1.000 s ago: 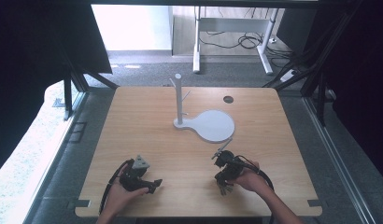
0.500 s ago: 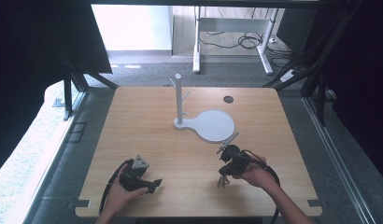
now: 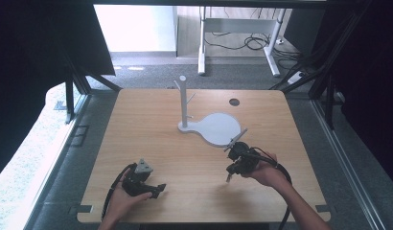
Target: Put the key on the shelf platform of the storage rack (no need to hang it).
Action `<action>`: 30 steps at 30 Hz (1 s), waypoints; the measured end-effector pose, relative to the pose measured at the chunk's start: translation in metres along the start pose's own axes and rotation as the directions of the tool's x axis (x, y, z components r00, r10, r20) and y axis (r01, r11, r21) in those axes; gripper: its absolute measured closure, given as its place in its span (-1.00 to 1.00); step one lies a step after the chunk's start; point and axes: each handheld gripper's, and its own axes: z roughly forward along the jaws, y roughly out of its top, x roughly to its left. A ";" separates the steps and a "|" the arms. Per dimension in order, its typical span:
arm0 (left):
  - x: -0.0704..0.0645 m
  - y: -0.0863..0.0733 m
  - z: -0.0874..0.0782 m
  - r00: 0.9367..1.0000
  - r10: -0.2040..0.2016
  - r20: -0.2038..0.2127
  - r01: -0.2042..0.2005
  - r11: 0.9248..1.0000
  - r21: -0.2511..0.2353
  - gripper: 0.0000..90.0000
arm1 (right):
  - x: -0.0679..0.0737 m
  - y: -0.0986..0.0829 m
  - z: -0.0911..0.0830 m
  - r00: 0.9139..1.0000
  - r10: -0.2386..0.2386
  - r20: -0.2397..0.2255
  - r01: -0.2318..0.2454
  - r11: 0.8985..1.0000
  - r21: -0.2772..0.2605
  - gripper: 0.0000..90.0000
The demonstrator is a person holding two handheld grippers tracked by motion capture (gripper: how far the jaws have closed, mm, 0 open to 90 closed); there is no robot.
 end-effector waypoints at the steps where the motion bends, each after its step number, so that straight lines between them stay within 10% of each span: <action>1: 0.000 0.000 0.000 1.000 0.000 -0.001 0.000 1.000 -0.001 -0.55 | 0.000 0.001 -0.001 1.000 0.001 0.003 -0.001 1.000 0.001 0.99; 30: 0.001 -0.001 0.001 1.000 -0.001 0.002 0.001 1.000 0.003 -0.55 | -0.031 0.035 -0.020 0.999 0.024 0.044 -0.023 1.000 -0.021 0.98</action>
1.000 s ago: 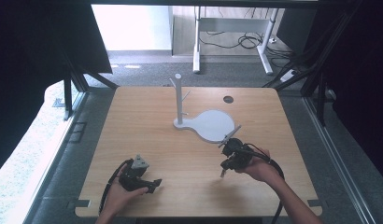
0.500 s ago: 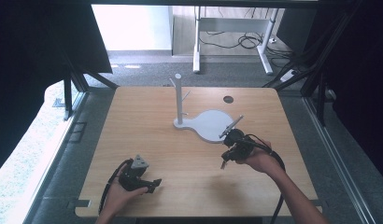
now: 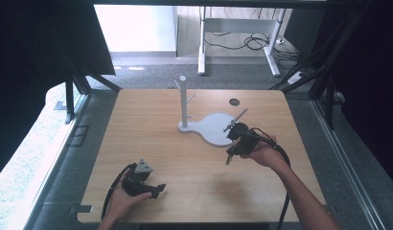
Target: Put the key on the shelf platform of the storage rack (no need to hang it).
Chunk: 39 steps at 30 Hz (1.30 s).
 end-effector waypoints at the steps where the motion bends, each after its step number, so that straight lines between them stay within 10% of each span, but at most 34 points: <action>1: 0.000 0.000 0.000 1.000 0.000 0.000 0.000 1.000 0.000 -0.55 | -0.001 0.001 0.000 1.000 -0.001 -0.001 0.001 1.000 -0.001 0.98; 39: 0.000 0.000 0.001 1.000 -0.002 0.000 0.002 1.000 0.001 -0.55 | -0.031 0.031 -0.001 0.997 0.055 0.045 -0.052 0.997 -0.064 0.98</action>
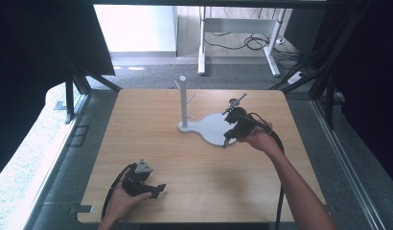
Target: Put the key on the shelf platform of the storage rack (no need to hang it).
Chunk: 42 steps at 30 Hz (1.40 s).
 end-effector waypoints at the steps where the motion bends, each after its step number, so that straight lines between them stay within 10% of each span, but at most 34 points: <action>1: 0.000 0.000 0.000 1.000 0.000 0.000 0.000 1.000 0.000 -0.55 | 0.000 0.000 0.000 1.000 0.000 0.000 0.000 1.000 0.000 0.98; 42: -0.002 -0.001 0.009 1.000 0.024 0.011 -0.025 0.999 0.046 -0.55 | -0.022 0.015 0.015 0.998 0.054 0.017 -0.054 0.999 0.000 0.98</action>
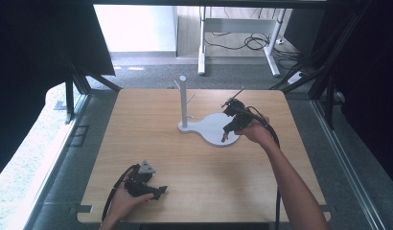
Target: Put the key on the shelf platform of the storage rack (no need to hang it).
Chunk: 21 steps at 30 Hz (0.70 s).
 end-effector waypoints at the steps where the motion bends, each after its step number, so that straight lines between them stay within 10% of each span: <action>1: 0.000 0.000 0.000 1.000 0.000 0.000 0.000 1.000 0.000 -0.55 | 0.000 0.000 0.001 1.000 0.002 0.000 -0.002 1.000 0.001 0.98; 21: -0.001 0.000 0.002 1.000 0.005 0.000 -0.005 1.000 0.012 -0.55 | -0.001 0.001 0.022 1.000 0.008 -0.009 -0.008 0.999 0.036 0.98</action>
